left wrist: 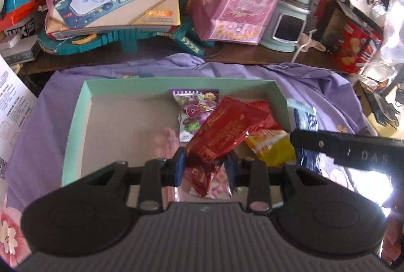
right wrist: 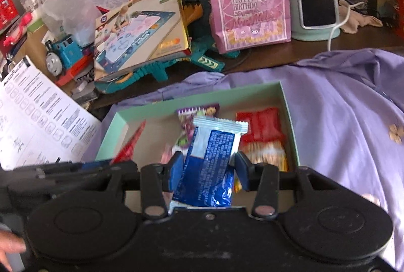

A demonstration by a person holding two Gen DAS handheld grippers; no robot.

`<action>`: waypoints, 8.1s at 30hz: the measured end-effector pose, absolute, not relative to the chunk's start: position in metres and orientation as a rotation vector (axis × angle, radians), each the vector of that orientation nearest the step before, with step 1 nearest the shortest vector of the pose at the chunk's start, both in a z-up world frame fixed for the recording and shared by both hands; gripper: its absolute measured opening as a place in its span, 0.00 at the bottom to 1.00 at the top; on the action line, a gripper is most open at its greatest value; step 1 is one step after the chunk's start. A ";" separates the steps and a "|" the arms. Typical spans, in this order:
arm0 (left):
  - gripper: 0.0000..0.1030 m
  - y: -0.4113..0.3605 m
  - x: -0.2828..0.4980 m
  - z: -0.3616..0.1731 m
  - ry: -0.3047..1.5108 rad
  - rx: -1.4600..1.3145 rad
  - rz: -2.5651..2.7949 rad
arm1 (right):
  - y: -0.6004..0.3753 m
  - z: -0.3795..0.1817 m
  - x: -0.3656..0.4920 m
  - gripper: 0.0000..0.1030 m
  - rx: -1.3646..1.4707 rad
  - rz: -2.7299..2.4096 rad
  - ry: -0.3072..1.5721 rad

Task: Organize snacks

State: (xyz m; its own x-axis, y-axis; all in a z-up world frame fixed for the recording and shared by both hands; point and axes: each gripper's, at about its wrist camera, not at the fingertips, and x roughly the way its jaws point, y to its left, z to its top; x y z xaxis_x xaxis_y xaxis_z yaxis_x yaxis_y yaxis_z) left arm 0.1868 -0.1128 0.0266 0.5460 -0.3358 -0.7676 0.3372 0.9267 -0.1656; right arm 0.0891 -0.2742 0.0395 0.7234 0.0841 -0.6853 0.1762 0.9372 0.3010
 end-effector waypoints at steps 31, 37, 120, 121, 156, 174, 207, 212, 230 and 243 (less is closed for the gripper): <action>1.00 -0.120 0.182 0.000 0.925 0.119 -0.322 | -0.272 0.025 0.098 1.00 0.322 -0.072 0.782; 1.00 -0.117 0.151 0.012 0.906 0.127 -0.353 | -0.267 0.034 0.069 1.00 0.340 -0.075 0.773; 0.11 -0.092 0.037 -0.071 1.029 0.163 -0.472 | -0.249 -0.064 -0.071 0.49 0.302 -0.223 0.935; 0.10 -0.090 0.037 -0.068 1.027 0.150 -0.476 | -0.248 -0.062 -0.072 0.49 0.311 -0.212 0.931; 0.00 -0.054 0.053 -0.031 0.941 0.017 -0.475 | -0.227 -0.022 -0.041 0.49 0.303 -0.110 0.888; 0.30 -0.085 0.058 -0.065 1.004 0.112 -0.524 | -0.235 -0.036 -0.033 0.49 0.334 -0.112 0.919; 0.55 -0.123 0.086 -0.067 0.947 0.318 -0.445 | -0.272 -0.065 -0.052 0.49 0.507 -0.120 0.933; 0.56 -0.149 0.083 -0.074 0.918 0.495 -0.588 | -0.274 -0.066 -0.055 0.49 0.522 -0.120 0.930; 0.42 -0.157 0.081 -0.075 0.981 0.490 -0.750 | -0.272 -0.065 -0.050 0.49 0.529 -0.117 0.931; 0.35 -0.119 0.081 -0.040 0.990 0.217 -0.634 | -0.268 -0.037 -0.054 0.49 0.492 -0.121 0.886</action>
State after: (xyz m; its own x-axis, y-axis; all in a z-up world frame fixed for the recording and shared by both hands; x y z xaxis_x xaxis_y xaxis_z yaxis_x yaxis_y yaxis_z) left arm 0.0806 -0.1190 -0.0396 0.3874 -0.3983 -0.8314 0.5890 0.8007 -0.1091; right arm -0.0545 -0.2678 -0.0365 0.6336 0.0987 -0.7673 0.3011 0.8822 0.3621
